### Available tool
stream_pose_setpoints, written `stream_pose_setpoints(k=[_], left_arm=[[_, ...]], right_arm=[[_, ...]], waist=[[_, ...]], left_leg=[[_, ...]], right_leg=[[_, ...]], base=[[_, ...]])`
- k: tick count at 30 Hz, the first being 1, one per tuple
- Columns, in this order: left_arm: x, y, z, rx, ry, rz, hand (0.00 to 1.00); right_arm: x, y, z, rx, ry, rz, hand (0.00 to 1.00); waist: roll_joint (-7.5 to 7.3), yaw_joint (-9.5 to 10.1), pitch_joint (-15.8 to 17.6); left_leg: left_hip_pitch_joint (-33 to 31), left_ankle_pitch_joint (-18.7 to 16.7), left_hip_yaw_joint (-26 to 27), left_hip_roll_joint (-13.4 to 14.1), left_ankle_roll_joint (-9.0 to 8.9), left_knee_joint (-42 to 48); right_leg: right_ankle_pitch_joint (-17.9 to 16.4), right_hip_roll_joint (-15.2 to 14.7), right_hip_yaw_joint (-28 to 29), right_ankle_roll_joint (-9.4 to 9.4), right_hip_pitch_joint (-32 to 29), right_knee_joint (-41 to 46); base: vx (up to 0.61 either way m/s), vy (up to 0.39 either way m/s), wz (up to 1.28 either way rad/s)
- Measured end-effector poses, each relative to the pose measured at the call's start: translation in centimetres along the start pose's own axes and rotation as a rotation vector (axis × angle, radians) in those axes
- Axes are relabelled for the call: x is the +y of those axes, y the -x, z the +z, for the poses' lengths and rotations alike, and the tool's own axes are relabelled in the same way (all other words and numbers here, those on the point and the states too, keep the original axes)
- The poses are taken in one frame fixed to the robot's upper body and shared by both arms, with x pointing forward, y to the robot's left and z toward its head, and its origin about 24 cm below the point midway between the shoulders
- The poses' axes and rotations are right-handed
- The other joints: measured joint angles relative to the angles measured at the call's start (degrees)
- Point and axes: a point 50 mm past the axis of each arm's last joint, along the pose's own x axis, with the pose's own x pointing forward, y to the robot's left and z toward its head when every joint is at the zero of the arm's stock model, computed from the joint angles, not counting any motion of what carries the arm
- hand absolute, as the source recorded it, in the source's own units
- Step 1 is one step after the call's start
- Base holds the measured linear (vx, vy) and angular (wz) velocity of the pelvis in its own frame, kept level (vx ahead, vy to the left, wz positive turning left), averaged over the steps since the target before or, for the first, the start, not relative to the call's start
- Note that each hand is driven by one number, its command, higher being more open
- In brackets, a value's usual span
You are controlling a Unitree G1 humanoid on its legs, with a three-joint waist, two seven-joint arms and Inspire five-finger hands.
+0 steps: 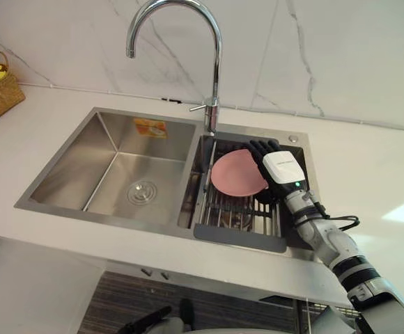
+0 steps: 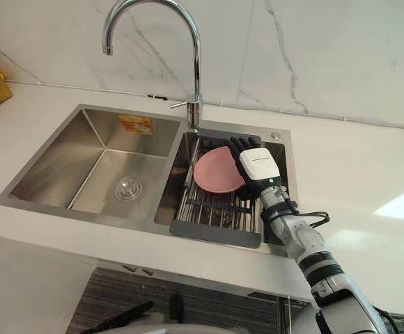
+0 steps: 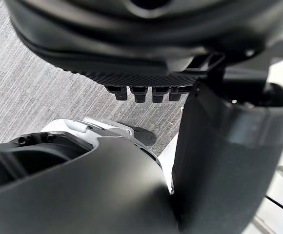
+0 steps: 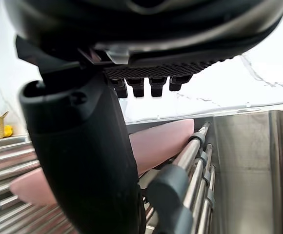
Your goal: Walk over to the sink, pick up the cup, carry it to the dishwasher, place the cup inside the dishwasher, then close the dishwasher door
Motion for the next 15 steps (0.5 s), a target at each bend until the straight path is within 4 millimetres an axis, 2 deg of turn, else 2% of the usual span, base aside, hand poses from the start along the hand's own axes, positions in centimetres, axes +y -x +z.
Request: stream_pose_setpoints(k=[7, 10, 15], left_arm=[[-0.03, 0.0, 0.09, -0.009, -0.001, -0.006, 1.0], [-0.07, 0.0, 0.12, -0.013, -0.004, -0.008, 1.0], [-0.17, -0.02, 0.24, -0.019, -0.009, -0.012, 1.0]], right_arm=[[0.48, 0.39, 0.27, -0.072, 0.077, 0.0, 0.0], [-0.34, 0.24, 0.44, -0.119, 0.11, -0.06, 0.0], [-0.49, 0.1, 0.43, -0.139, 0.131, -0.052, 0.0]], waist=[[0.0, 0.03, 0.41], [0.0, 0.46, 0.41], [-0.01, 1.17, 0.42]], left_leg=[[-0.13, 0.0, -0.18, 0.0, 0.0, 0.01], [-0.13, 0.0, -0.46, -0.02, 0.01, 0.01], [-0.16, 0.0, -0.68, -0.07, 0.01, 0.01]], right_leg=[[-0.04, -0.01, -0.24, 0.05, -0.02, 0.15], [-0.09, 0.0, -0.5, 0.08, 0.0, 0.21], [-0.29, -0.05, -0.76, 0.06, 0.01, 0.39]], base=[[-0.01, -0.028, 0.01], [-0.02, -0.044, 0.04], [-0.02, -0.038, 0.03]])
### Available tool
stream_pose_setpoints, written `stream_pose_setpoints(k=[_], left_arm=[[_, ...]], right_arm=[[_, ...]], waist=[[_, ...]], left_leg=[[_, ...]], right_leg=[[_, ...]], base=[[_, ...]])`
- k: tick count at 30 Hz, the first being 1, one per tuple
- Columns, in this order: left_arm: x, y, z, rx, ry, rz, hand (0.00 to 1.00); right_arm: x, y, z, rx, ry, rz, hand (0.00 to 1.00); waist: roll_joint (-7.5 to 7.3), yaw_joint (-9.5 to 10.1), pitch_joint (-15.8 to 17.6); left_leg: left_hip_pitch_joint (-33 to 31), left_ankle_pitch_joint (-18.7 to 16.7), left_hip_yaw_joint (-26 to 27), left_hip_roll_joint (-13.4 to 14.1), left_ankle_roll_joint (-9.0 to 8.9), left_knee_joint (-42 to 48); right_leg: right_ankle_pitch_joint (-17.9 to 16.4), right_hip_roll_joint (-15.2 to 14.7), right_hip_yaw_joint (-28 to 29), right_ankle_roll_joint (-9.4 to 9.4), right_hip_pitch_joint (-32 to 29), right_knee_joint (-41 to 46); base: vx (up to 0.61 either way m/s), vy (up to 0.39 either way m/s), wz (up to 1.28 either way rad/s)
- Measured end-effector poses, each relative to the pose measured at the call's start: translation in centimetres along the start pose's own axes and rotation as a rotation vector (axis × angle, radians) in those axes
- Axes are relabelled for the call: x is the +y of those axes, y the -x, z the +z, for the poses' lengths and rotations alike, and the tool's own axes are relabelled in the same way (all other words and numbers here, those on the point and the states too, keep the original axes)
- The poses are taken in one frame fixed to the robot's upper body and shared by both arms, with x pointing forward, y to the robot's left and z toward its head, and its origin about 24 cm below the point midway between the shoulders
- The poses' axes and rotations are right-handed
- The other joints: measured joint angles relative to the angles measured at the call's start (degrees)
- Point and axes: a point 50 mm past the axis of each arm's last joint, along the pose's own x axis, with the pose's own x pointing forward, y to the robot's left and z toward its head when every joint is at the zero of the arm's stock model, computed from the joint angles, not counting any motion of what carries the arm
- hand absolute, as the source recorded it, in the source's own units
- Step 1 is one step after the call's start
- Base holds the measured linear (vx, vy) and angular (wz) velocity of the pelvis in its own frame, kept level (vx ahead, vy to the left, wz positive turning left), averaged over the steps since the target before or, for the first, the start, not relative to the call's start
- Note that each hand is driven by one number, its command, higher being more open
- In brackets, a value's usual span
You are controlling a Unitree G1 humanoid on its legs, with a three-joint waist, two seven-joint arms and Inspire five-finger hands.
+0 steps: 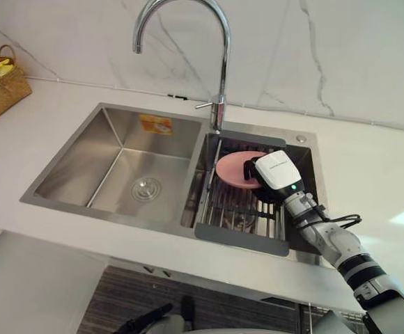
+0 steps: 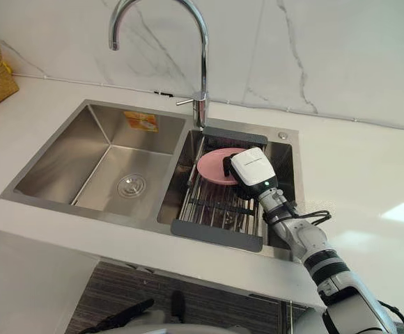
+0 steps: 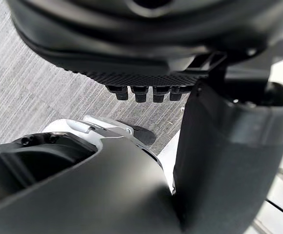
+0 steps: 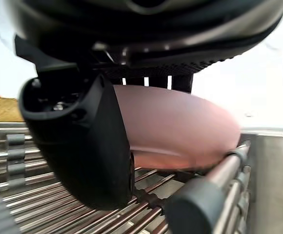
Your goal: Walk over to the sink, pick up the cup, carry it to the dishwasher, place the cup inside the dishwasher, then close the dishwasher door
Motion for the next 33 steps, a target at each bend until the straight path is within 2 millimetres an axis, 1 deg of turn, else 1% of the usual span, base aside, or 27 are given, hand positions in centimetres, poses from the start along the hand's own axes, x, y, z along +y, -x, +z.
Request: stream_pose_setpoints(k=[4, 8, 10, 11, 12, 13, 14, 16, 17, 18, 19, 20, 21, 22, 23, 24, 26, 28, 29, 31, 32, 33], left_arm=[[0.0, 0.0, 0.0, -0.003, -0.005, 0.0, 1.0], [0.0, 0.0, 0.0, -0.004, -0.005, -0.001, 1.0], [0.0, 0.0, 0.0, -0.004, -0.005, 0.0, 1.0], [0.0, 0.0, 0.0, -0.004, -0.005, 0.0, 1.0], [0.0, 0.0, 0.0, -0.004, -0.004, 0.001, 1.0], [0.1, 0.0, 0.0, -0.004, -0.002, 0.002, 1.0], [0.2, 0.0, -0.2, -0.001, 0.0, 0.004, 1.0], [0.1, 0.0, -0.2, 0.0, 0.0, 0.003, 1.0], [0.1, 0.0, -0.2, 0.001, 0.001, 0.003, 1.0], [0.1, 0.0, -0.3, 0.001, 0.0, 0.003, 1.0], [0.1, 0.0, -0.3, 0.005, 0.0, 0.004, 1.0], [0.3, 0.0, -0.5, 0.01, -0.006, 0.012, 1.0], [0.4, 0.0, -0.6, 0.013, -0.008, 0.019, 1.0], [0.5, 0.0, -0.7, 0.019, -0.027, 0.027, 1.0], [0.6, 0.0, -0.7, 0.02, -0.037, 0.031, 1.0], [0.8, 0.1, -0.7, 0.024, -0.061, 0.042, 1.0], [1.2, 0.1, -0.7, 0.039, -0.117, 0.062, 1.0], [1.5, 0.1, -0.6, 0.056, -0.165, 0.073, 1.0], [1.5, 0.1, -0.7, 0.062, -0.173, 0.073, 1.0], [1.6, 0.1, -0.7, 0.077, -0.18, 0.077, 1.0], [1.6, 0.1, -0.7, 0.079, -0.179, 0.078, 1.0], [1.6, 0.0, -0.6, 0.081, -0.178, 0.079, 1.0]], right_arm=[[-0.2, 0.3, -0.4, -0.028, 0.037, 0.015, 0.0], [-0.6, 0.4, -0.4, -0.079, 0.069, 0.02, 0.0], [-1.4, 0.4, -0.7, -0.098, 0.093, 0.005, 0.0], [-1.4, 0.4, -0.7, -0.098, 0.093, 0.005, 0.0], [-2.3, 0.3, -0.8, -0.11, 0.109, -0.035, 0.0], [-2.7, 0.1, -0.8, -0.114, 0.112, -0.057, 0.0], [-4.2, -0.3, -0.8, -0.12, 0.116, -0.143, 0.0], [-6.4, -0.6, -0.9, -0.121, 0.13, -0.257, 0.0], [-8.9, -0.7, -1.3, -0.114, 0.161, -0.385, 0.0], [-10.0, -0.6, -1.6, -0.108, 0.177, -0.436, 0.0], [-12.0, -0.2, -2.2, -0.093, 0.216, -0.531, 0.0], [-13.9, 0.3, -2.8, -0.08, 0.258, -0.612, 0.0], [-14.7, 0.5, -3.0, -0.075, 0.277, -0.646, 0.0], [-16.2, 1.3, -3.5, -0.06, 0.311, -0.706, 0.0], [-16.8, 1.8, -3.7, -0.051, 0.326, -0.731, 0.0], [-17.5, 2.8, -4.1, -0.029, 0.355, -0.759, 0.0], [-17.4, 4.4, -4.9, 0.021, 0.357, -0.753, 0.0], [-16.5, 6.1, -5.7, 0.076, 0.358, -0.7, 0.0], [-16.3, 6.6, -5.9, 0.091, 0.355, -0.681, 0.0], [-14.9, 8.2, -6.5, 0.158, 0.311, -0.624, 0.0], [-14.6, 8.5, -6.6, 0.179, 0.296, -0.621, 0.0], [-14.0, 8.8, -6.8, 0.222, 0.254, -0.631, 0.0]], waist=[[-0.01, 0.06, 0.0], [0.0, 0.02, 0.0], [0.0, -0.05, 0.0], [0.0, -0.05, 0.0], [0.01, -0.32, 0.0], [0.01, -0.52, -0.01], [0.08, -1.25, -0.03], [0.2, -1.58, -0.09], [0.31, -1.57, -0.15], [0.32, -1.59, -0.16], [0.35, -1.72, -0.21], [0.4, -2.28, -0.44], [0.42, -2.71, -0.72], [0.57, -3.09, -1.13], [0.58, -3.32, -1.27], [0.58, -4.05, -1.57], [0.68, -5.78, -2.2], [0.72, -7.54, -2.47], [0.73, -7.83, -2.47], [0.8, -9.13, -2.45], [0.78, -9.24, -2.4], [0.82, -9.37, -2.19]], left_leg=[[0.0, 0.0, -0.05, 0.0, 0.0, 0.01], [0.0, 0.0, 0.04, 0.0, 0.0, 0.02], [0.0, 0.0, 0.12, 0.01, 0.0, 0.02], [0.0, 0.0, 0.12, 0.01, 0.0, 0.02], [0.01, 0.0, 0.23, 0.01, 0.0, 0.03], [0.01, 0.0, 0.29, 0.01, 0.0, 0.04], [0.02, 0.0, 0.52, 0.04, 0.0, 0.07], [0.06, -0.14, 1.42, 0.22, 0.17, 0.04], [0.22, -0.33, 2.15, 0.43, 0.43, 0.04], [0.39, -0.41, 2.59, 0.48, 0.51, 0.05], [0.85, -0.67, 3.13, 0.57, 0.57, 0.04], [1.16, -0.92, 3.57, 0.68, 0.62, 0.02], [1.17, -1.04, 4.06, 0.75, 0.57, 0.02], [1.29, -1.42, 5.16, 1.04, 0.38, 0.02], [1.42, -1.54, 5.73, 1.2, 0.35, 0.02], [1.79, -1.74, 6.67, 1.54, 0.28, 0.02], [2.59, -2.14, 8.79, 2.27, 0.22, 0.02], [3.25, -2.44, 11.74, 2.99, 0.08, 0.03], [3.39, -2.57, 12.89, 3.2, 0.0, 0.03], [3.52, -2.85, 17.9, 4.52, -0.18, 0.02], [3.53, -2.94, 19.52, 4.89, -0.28, 0.03], [3.5, -3.19, 23.12, 5.69, -0.56, 0.05]], right_leg=[[0.0, -0.03, -0.03, 0.01, -0.01, 0.1], [0.0, -0.05, 0.13, 0.01, -0.08, 0.13], [0.0, -0.08, 0.41, 0.01, -0.13, 0.17], [0.0, -0.08, 0.41, 0.01, -0.13, 0.17], [0.0, -0.12, 0.57, 0.01, -0.17, 0.2], [0.01, -0.13, 0.65, 0.01, -0.18, 0.22], [0.02, -0.18, 0.86, 0.01, -0.28, 0.33], [0.06, -0.18, 1.46, -0.04, -0.67, 0.42], [0.17, -0.14, 2.44, -0.18, -1.0, 0.46], [0.24, -0.14, 2.66, -0.2, -1.02, 0.5], [0.28, -0.21, 3.35, -0.21, -1.04, 0.8], [0.28, -0.3, 3.91, -0.21, -1.27, 1.27], [0.28, -0.33, 4.16, -0.21, -1.54, 1.52], [0.29, -0.39, 5.29, -0.23, -2.35, 2.2], [0.32, -0.39, 5.88, -0.27, -2.73, 2.54], [0.32, -0.38, 7.04, -0.28, -3.35, 3.34], [0.33, -0.26, 8.95, -0.3, -4.65, 5.22], [0.41, -0.05, 11.96, -0.42, -6.56, 7.06], [0.46, 0.05, 13.15, -0.49, -7.3, 7.56], [1.6, 1.02, 16.66, -1.76, -11.01, 9.33], [2.01, 1.34, 17.07, -2.1, -12.21, 9.84], [3.31, 1.99, 16.79, -2.87, -14.52, 10.34]], base=[[-0.02, -0.037, 0.01], [-0.02, -0.025, -0.01], [0.0, 0.0, 0.0], [0.0, 0.0, 0.0], [0.0, 0.0, 0.0], [0.0, 0.0, -0.06], [0.0, 0.0, -0.08], [-0.01, -0.011, -0.2], [-0.02, -0.022, -0.28], [-0.02, -0.024, -0.33], [-0.01, -0.019, -0.27], [-0.01, -0.016, -0.27], [0.0, -0.01, -0.35], [0.0, -0.005, -0.36], [0.01, -0.011, -0.52], [0.01, -0.02, -0.51], [0.01, -0.017, -0.59], [0.0, 0.003, -0.73], [-0.04, 0.02, -0.95], [-0.08, 0.018, -1.16], [-0.13, 0.009, -1.41], [-0.16, -0.002, -1.57]])
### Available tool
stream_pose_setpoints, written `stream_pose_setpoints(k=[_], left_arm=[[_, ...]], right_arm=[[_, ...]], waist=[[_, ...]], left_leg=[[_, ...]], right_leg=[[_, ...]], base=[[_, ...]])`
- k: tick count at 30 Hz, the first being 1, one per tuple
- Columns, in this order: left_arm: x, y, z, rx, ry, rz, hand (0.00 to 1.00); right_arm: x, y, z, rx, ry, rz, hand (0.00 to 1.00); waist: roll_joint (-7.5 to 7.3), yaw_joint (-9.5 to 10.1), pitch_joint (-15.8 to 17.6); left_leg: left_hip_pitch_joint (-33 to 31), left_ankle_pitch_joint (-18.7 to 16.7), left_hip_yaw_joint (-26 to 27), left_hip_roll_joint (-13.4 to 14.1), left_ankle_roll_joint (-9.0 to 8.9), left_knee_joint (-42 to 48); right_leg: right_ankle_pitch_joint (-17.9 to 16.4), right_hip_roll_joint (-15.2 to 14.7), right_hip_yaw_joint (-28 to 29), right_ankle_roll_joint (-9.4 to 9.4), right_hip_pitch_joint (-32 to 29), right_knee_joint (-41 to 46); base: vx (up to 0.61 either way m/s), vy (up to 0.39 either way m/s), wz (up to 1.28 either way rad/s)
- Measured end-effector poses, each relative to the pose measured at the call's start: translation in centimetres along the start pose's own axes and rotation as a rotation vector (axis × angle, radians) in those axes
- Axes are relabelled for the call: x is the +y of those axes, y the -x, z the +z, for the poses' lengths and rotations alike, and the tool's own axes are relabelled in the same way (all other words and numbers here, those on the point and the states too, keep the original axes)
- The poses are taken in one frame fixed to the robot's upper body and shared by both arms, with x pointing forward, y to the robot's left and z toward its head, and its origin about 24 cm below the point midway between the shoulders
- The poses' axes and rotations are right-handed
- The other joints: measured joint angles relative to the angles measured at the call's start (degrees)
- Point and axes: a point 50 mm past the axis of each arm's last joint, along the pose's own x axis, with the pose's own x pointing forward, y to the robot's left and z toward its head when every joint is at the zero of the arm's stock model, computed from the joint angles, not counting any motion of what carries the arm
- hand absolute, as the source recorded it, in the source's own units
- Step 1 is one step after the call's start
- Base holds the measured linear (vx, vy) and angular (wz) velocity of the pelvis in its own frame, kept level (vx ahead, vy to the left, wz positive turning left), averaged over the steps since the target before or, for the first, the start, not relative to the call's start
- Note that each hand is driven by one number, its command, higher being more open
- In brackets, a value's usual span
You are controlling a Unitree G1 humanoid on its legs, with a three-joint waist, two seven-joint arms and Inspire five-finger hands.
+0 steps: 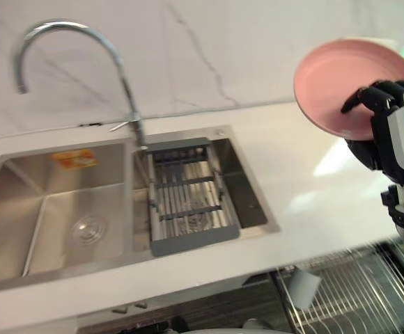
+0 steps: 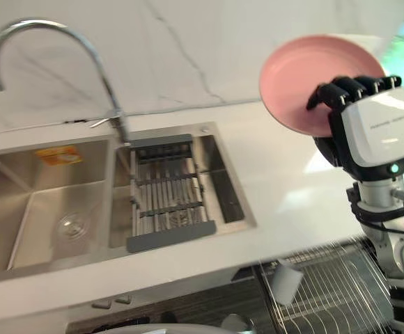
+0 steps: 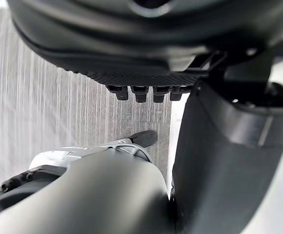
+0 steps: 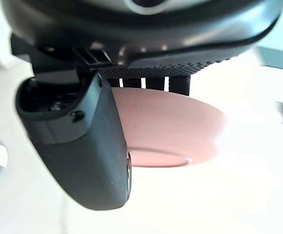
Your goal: Walk over to the sink, pick up the cup, carry it to the dishwasher, place the cup inside the dishwasher, then close the dishwasher door
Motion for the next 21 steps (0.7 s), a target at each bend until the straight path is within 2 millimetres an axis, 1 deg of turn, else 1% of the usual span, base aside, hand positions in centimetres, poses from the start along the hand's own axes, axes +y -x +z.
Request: stream_pose_setpoints(k=[1, 2, 3, 4, 5, 6, 7, 8, 9, 10, 11, 12, 13, 14, 15, 16, 18, 20, 21], left_arm=[[-0.1, -0.1, 0.3, 0.001, 0.009, -0.002, 1.0], [-0.3, -0.1, 0.4, -0.001, 0.019, -0.004, 1.0], [-0.4, -0.1, 0.5, -0.001, 0.041, -0.008, 1.0], [-0.6, -0.1, 0.4, 0.003, 0.066, -0.009, 1.0], [-1.0, -0.1, 0.4, 0.007, 0.1, -0.013, 1.0], [-1.2, -0.1, 0.5, 0.008, 0.106, -0.016, 1.0], [-1.4, -0.1, 0.8, -0.001, 0.107, -0.019, 1.0], [-1.5, 0.0, 0.9, -0.004, 0.112, -0.019, 1.0], [-1.5, 0.0, 1.2, -0.009, 0.12, -0.018, 1.0], [-1.5, 0.0, 1.9, -0.021, 0.12, 0.004, 1.0], [-1.5, 0.1, 2.0, -0.021, 0.13, 0.009, 1.0], [-1.5, 0.1, 2.5, -0.033, 0.161, 0.009, 1.0], [-1.6, 0.2, 2.9, -0.043, 0.192, 0.001, 1.0], [-1.6, 0.2, 3.0, -0.049, 0.2, -0.002, 1.0], [-1.7, 0.2, 3.0, -0.05, 0.217, 0.001, 1.0], [-1.7, 0.3, 3.1, -0.052, 0.239, 0.007, 1.0], [-1.7, 0.3, 3.2, -0.061, 0.282, 0.009, 1.0], [-1.8, 0.3, 3.3, -0.086, 0.323, 0.002, 1.0], [-2.0, 0.3, 3.4, -0.105, 0.346, -0.004, 1.0]], right_arm=[[0.2, 0.5, -0.1, 0.056, -0.021, -0.011, 0.0], [0.3, 0.7, -0.1, 0.084, -0.025, -0.019, 0.0], [0.5, 1.2, -0.1, 0.145, -0.055, -0.034, 0.0], [0.5, 1.8, -0.1, 0.193, -0.07, -0.041, 0.0], [0.6, 2.9, -0.3, 0.26, -0.081, -0.04, 0.0], [0.6, 3.6, -0.4, 0.296, -0.086, -0.036, 0.0], [0.5, 5.2, -0.7, 0.379, -0.084, -0.021, 0.0], [0.4, 6.0, -0.8, 0.421, -0.086, -0.016, 0.0], [0.2, 6.4, -1.0, 0.439, -0.082, -0.018, 0.0], [-0.2, 6.5, -1.2, 0.46, -0.076, -0.034, 0.0], [-0.2, 6.6, -1.3, 0.469, -0.078, -0.042, 0.0], [-0.2, 6.7, -1.2, 0.492, -0.093, -0.056, 0.0], [0.3, 7.3, -0.7, 0.536, -0.119, -0.059, 0.0], [0.5, 7.6, -0.4, 0.558, -0.132, -0.059, 0.0], [0.8, 8.1, 0.1, 0.583, -0.15, -0.052, 0.0], [1.0, 8.7, 0.7, 0.601, -0.174, -0.035, 0.0], [1.3, 8.8, 1.6, 0.599, -0.21, -0.007, 0.0], [1.7, 8.8, 2.3, 0.599, -0.245, 0.018, 0.0], [1.7, 8.9, 2.6, 0.6, -0.259, 0.039, 0.0]], waist=[[-0.05, -0.05, 0.47], [-0.05, -0.08, 0.87], [0.07, -0.02, 1.72], [-0.01, -0.07, 2.1], [0.45, -0.36, 2.6], [0.69, -0.52, 2.87], [0.77, -1.24, 3.16], [0.28, -1.64, 3.14], [-0.4, -1.94, 3.27], [-1.15, -2.85, 3.7], [-1.06, -2.58, 3.65], [-1.19, -1.97, 3.76], [-0.31, -1.19, 4.37], [0.09, -0.82, 4.58], [-0.21, -0.56, 4.81], [0.11, -0.25, 4.96], [0.6, -0.21, 5.35], [0.85, -0.02, 6.69], [1.04, 0.4, 7.45]], left_leg=[[-0.11, -0.5, 3.68, 0.75, -0.16, -0.01], [-0.15, -0.8, 5.49, 1.22, 0.1, -0.02], [-0.33, -0.88, 9.03, 2.39, 0.25, 0.03], [-0.5, -0.87, 11.47, 2.95, 0.28, 0.04], [-0.8, -0.87, 13.57, 4.44, 0.26, 0.59], [-1.1, -0.88, 14.15, 5.31, 0.23, 1.12], [-2.41, -0.98, 14.44, 7.18, -0.05, 2.76], [-3.39, -0.93, 14.36, 7.79, -0.33, 4.16], [-4.3, -1.01, 14.18, 8.02, -0.8, 5.6], [-7.12, -1.3, 13.49, 8.85, -1.74, 8.69], [-8.58, -1.54, 12.86, 9.28, -2.08, 9.87], [-10.08, -1.92, 13.1, 10.05, -2.28, 12.03], [-11.81, -2.78, 12.68, 12.42, -2.62, 14.72], [-11.78, -2.96, 12.74, 13.12, -2.82, 15.49], [-11.97, -3.19, 12.78, 13.81, -3.02, 16.48], [-12.16, -3.46, 12.87, 14.6, -3.23, 17.46], [-12.71, -3.59, 12.89, 15.16, -3.09, 18.26], [-13.04, -3.6, 12.74, 15.77, -2.99, 19.26], [-13.24, -3.65, 12.35, 16.02, -2.89, 19.83]], right_leg=[[1.79, 0.58, -1.6, -1.33, -1.9, -0.55], [3.02, 1.02, -2.68, -2.1, -2.61, -1.49], [4.04, 1.15, -6.79, -3.45, -3.36, -2.69], [2.53, -0.25, -11.85, -5.32, -4.81, 0.03], [1.62, -2.15, -16.61, -6.32, -5.99, 4.66], [1.33, -3.02, -18.0, -6.42, -6.28, 7.11], [0.74, -5.01, -19.16, -6.12, -6.41, 11.93], [0.75, -6.3, -19.02, -6.05, -5.98, 12.87], [0.95, -6.66, -18.36, -4.75, -5.45, 11.82], [0.49, -4.69, -17.42, -3.73, -5.26, 6.83], [0.59, -3.24, -16.61, -3.6, -4.95, 3.32], [0.71, -1.06, -15.06, -3.44, -3.5, -3.45], [4.12, 2.29, -14.1, -4.08, -2.46, -9.81], [4.9, 3.08, -13.64, -4.12, -1.85, -11.42], [5.8, 4.05, -13.36, -4.22, -1.1, -13.64], [6.61, 5.0, -13.12, -3.99, -0.16, -15.97], [7.65, 5.72, -12.96, -4.31, 0.02, -17.57], [8.21, 6.07, -13.04, -4.58, 0.26, -18.03], [8.26, 6.14, -13.29, -4.65, 0.45, -18.03]], base=[[-0.17, -0.008, -1.64], [-0.19, -0.033, -1.64], [-0.21, -0.038, -1.43], [-0.22, -0.031, -1.49], [-0.16, -0.02, -1.01], [-0.1, -0.054, -0.76], [-0.06, -0.125, -0.39], [-0.03, -0.162, -0.25], [-0.01, -0.233, -0.09], [-0.01, -0.207, -0.16], [-0.04, -0.24, -0.42], [-0.1, -0.203, -0.68], [-0.1, -0.176, -0.67], [-0.11, -0.122, -0.49], [-0.05, -0.055, -0.27], [-0.05, -0.056, -0.18], [-0.03, -0.024, -0.08], [-0.01, 0.012, 0.02], [-0.01, 0.033, 0.15]])
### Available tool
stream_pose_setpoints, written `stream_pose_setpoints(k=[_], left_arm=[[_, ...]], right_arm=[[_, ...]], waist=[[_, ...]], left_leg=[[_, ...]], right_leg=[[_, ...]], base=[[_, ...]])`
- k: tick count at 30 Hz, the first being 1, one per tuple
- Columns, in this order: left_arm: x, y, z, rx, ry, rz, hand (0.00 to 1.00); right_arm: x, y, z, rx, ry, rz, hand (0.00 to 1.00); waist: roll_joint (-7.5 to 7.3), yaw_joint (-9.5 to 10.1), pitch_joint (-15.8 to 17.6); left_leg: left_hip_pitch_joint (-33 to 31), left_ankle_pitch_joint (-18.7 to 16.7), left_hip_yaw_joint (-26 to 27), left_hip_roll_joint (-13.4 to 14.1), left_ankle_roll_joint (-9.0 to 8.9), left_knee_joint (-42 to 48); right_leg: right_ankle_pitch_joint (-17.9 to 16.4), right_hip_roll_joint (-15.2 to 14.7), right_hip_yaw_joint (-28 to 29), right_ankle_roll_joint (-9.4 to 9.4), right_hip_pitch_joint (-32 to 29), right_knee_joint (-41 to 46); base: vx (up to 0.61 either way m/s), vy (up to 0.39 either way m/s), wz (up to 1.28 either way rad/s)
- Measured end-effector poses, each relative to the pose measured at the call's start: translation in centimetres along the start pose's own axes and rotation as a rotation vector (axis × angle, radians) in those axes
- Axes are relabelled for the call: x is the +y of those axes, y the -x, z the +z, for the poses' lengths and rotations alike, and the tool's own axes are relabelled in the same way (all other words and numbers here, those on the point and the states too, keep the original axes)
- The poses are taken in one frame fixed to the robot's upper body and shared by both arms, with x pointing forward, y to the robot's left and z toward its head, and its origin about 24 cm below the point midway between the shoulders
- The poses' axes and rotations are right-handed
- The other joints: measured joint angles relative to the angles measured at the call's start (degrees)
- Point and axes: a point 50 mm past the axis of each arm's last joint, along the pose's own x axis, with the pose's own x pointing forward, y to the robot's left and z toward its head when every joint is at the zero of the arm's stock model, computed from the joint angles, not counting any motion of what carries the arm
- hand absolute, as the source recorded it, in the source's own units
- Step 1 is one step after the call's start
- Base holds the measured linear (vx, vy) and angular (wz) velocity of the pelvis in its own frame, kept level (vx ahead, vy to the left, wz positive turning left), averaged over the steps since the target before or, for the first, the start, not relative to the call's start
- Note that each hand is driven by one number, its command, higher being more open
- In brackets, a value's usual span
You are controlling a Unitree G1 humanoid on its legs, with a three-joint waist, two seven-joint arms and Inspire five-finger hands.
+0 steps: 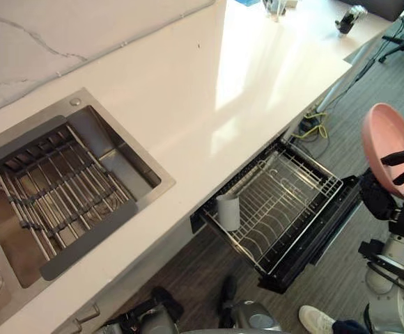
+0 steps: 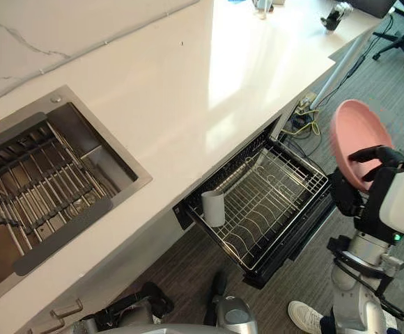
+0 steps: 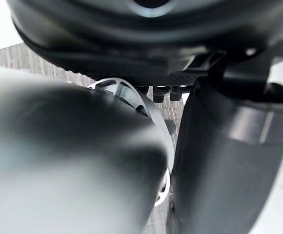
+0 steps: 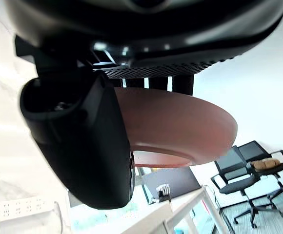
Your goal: Walk over to the sink, pick up the cup, carry it to the dishwasher, place the cup inside the dishwasher, then close the dishwasher door
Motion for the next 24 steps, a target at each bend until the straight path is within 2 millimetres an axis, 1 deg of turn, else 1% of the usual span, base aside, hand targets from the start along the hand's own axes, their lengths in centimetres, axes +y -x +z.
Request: stream_pose_setpoints(k=[3, 6, 7, 9, 11, 12, 14, 16, 17, 19, 20, 23, 24], left_arm=[[-0.6, 0.0, 0.1, -0.035, 0.019, -0.024, 1.0], [-1.1, 0.1, 0.0, -0.051, 0.032, -0.042, 1.0], [-1.3, 0.1, 0.0, -0.056, 0.031, -0.053, 1.0], [-1.6, 0.1, 0.0, -0.059, 0.031, -0.071, 1.0], [-2.2, 0.0, -0.1, -0.057, 0.011, -0.108, 1.0], [-2.4, 0.1, -0.1, -0.057, 0.014, -0.13, 1.0], [-3.0, 0.1, 0.3, -0.072, 0.002, -0.164, 1.0], [-3.6, 0.1, 0.6, -0.085, -0.009, -0.197, 1.0], [-4.1, 0.2, 0.8, -0.092, -0.016, -0.221, 1.0], [-5.2, 0.4, 1.3, -0.115, -0.042, -0.261, 1.0], [-5.3, 0.4, 1.3, -0.115, -0.047, -0.269, 1.0], [-5.8, 0.5, 1.3, -0.119, -0.063, -0.306, 1.0], [-6.2, 0.5, 1.4, -0.122, -0.078, -0.32, 1.0]], right_arm=[[0.7, 0.7, 0.3, 0.008, -0.015, 0.072, 0.0], [1.5, 1.1, 0.7, 0.016, -0.037, 0.129, 0.0], [1.9, 1.3, 0.8, 0.021, -0.043, 0.155, 0.0], [2.8, 1.5, 0.6, 0.042, -0.051, 0.19, 0.0], [4.2, 2.0, -0.2, 0.095, -0.041, 0.235, 0.0], [5.1, 2.2, -0.5, 0.129, -0.04, 0.264, 0.0], [6.5, 2.2, -1.0, 0.176, -0.037, 0.291, 0.0], [7.6, 1.8, -1.5, 0.214, -0.016, 0.29, 0.0], [8.2, 1.2, -1.8, 0.242, 0.0, 0.277, 0.0], [8.4, -0.2, -2.5, 0.276, 0.033, 0.234, 0.0], [8.5, -0.6, -2.7, 0.287, 0.037, 0.224, 0.0], [8.3, -3.6, -3.0, 0.289, 0.044, 0.154, 0.0], [8.0, -4.7, -3.3, 0.275, 0.061, 0.135, 0.0]], waist=[[0.63, 0.2, 1.61], [1.35, 0.33, 2.83], [1.78, 0.65, 3.39], [2.63, 0.69, 4.11], [3.71, 0.61, 4.92], [3.99, 0.84, 5.38], [4.56, 1.44, 6.7], [5.2, 1.7, 7.84], [5.74, 2.03, 8.82], [7.06, 3.03, 10.34], [7.39, 3.11, 10.48], [9.01, 3.18, 11.26], [9.79, 3.27, 11.62]], left_leg=[[-0.39, -0.24, -1.56, -0.09, 0.28, 0.71], [-0.58, -0.43, -2.41, -0.51, 0.58, 0.74], [-0.58, -0.57, -2.7, -0.89, 0.79, 0.46], [-0.57, -0.48, -3.2, -1.75, 0.82, -0.44], [-0.57, 0.03, -4.21, -3.28, 1.53, -1.67], [-0.57, 0.35, -4.38, -4.17, 1.76, -2.68], [-0.78, 1.21, -4.81, -5.68, 2.28, -4.59], [-1.71, 2.33, -5.57, -7.25, 3.06, -6.57], [-2.13, 2.78, -5.99, -8.02, 3.44, -7.46], [-2.59, 3.07, -7.32, -9.18, 3.88, -8.26], [-2.84, 3.1, -7.77, -9.48, 3.92, -8.39], [-4.23, 3.25, -9.7, -10.6, 4.14, -9.06], [-4.88, 3.52, -10.57, -11.1, 4.34, -9.56]], right_leg=[[-0.02, -0.24, -1.46, 0.03, 0.89, 0.0], [-0.24, -0.65, -2.76, 0.36, 1.21, 0.0], [-0.53, -1.05, -3.03, 0.68, 1.17, 0.31], [-0.96, -1.91, -3.6, 0.92, 0.91, 1.34], [-1.69, -3.24, -4.75, 1.26, 0.51, 3.07], [-2.02, -4.0, -5.07, 1.42, -0.08, 4.12], [-2.15, -5.02, -5.71, 1.62, -0.77, 4.9], [-2.0, -5.94, -6.28, 1.9, -2.02, 5.45], [-1.95, -6.48, -6.72, 1.97, -2.54, 5.8], [-1.76, -7.28, -7.21, 2.3, -2.95, 6.0], [-1.71, -7.51, -7.32, 2.43, -3.2, 6.06], [-1.72, -8.65, -7.2, 2.71, -4.96, 7.25], [-1.9, -9.21, -7.09, 2.96, -6.09, 8.07]], base=[[0.01, 0.051, 0.23], [0.01, 0.072, 0.18], [0.03, 0.111, 0.17], [0.05, 0.108, 0.18], [0.06, 0.118, 0.3], [0.06, 0.099, 0.26], [0.07, 0.118, 0.24], [0.07, 0.117, 0.3], [0.08, 0.112, 0.23], [0.08, 0.105, 0.18], [0.08, 0.086, 0.12], [0.06, 0.086, 0.03], [0.02, 0.078, 0.01]])
